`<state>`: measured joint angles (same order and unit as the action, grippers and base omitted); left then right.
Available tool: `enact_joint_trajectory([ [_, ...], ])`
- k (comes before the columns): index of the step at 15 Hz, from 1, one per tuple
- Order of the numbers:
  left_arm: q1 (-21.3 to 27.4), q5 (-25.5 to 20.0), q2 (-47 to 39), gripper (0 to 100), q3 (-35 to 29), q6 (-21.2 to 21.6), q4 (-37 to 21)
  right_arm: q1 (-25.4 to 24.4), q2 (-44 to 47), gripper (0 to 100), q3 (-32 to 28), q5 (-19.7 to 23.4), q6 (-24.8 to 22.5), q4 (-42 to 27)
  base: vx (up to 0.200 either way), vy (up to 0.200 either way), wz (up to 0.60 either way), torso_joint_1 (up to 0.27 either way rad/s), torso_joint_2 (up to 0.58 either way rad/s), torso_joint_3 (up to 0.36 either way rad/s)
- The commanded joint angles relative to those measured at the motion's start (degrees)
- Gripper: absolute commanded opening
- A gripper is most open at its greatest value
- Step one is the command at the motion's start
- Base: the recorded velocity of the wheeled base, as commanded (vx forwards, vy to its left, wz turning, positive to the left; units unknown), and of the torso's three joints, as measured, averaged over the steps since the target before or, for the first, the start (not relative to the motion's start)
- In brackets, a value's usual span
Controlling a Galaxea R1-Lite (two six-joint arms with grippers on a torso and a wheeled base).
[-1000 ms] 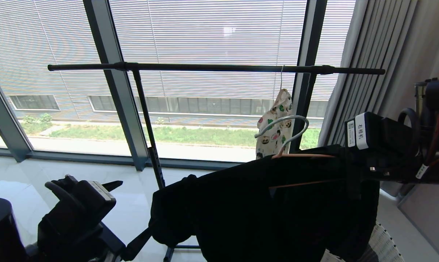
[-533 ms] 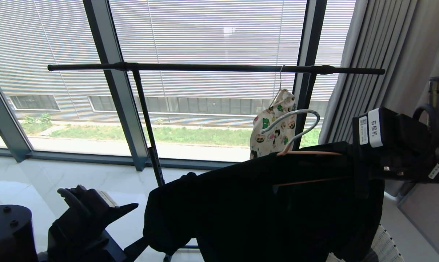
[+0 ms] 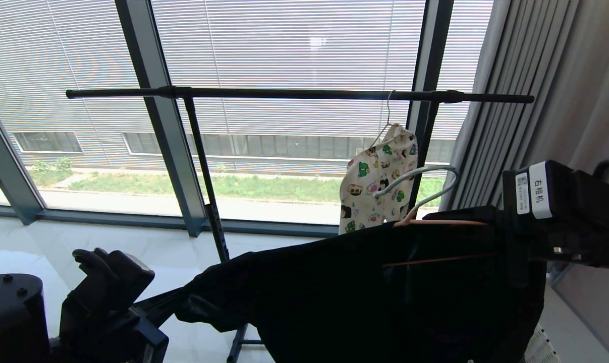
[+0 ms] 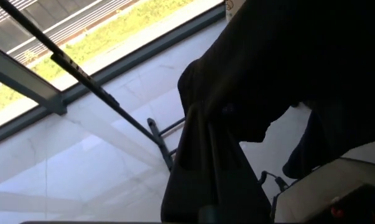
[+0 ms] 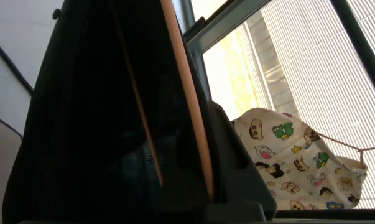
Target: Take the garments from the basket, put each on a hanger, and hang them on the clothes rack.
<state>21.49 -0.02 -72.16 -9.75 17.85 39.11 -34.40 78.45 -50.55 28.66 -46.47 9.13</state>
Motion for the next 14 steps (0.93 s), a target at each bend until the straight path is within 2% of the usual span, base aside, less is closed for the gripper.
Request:
enact_joint_trajectory([
  [1,-8.5,0.0,0.2,0,0.1,0.2,0.0,0.7,-0.8,0,1.0,0.0,0.8,0.0,0.0,0.0,0.0,0.0,0.0,0.0],
  [2,-10.8,0.0,0.3,0,0.1,0.3,0.0,0.8,-0.8,0,1.0,-0.2,1.8,0.1,0.0,0.0,0.0,0.0,0.0,0.0],
  [4,-11.7,0.0,0.4,0,-0.1,0.3,0.0,0.8,-0.6,0,0.8,-0.8,3.0,0.3,0.0,0.0,0.0,0.0,0.0,0.0],
  [5,-11.2,-0.1,1.1,100,-1.0,0.8,1.3,0.8,-0.5,0,0.7,-1.5,4.0,0.4,0.0,0.0,0.0,0.0,0.0,0.0],
  [14,-11.6,1.7,2.4,100,-2.1,1.2,1.5,1.0,-0.3,0,0.7,-2.2,7.8,0.4,0.0,0.0,0.0,0.0,0.0,0.0],
])
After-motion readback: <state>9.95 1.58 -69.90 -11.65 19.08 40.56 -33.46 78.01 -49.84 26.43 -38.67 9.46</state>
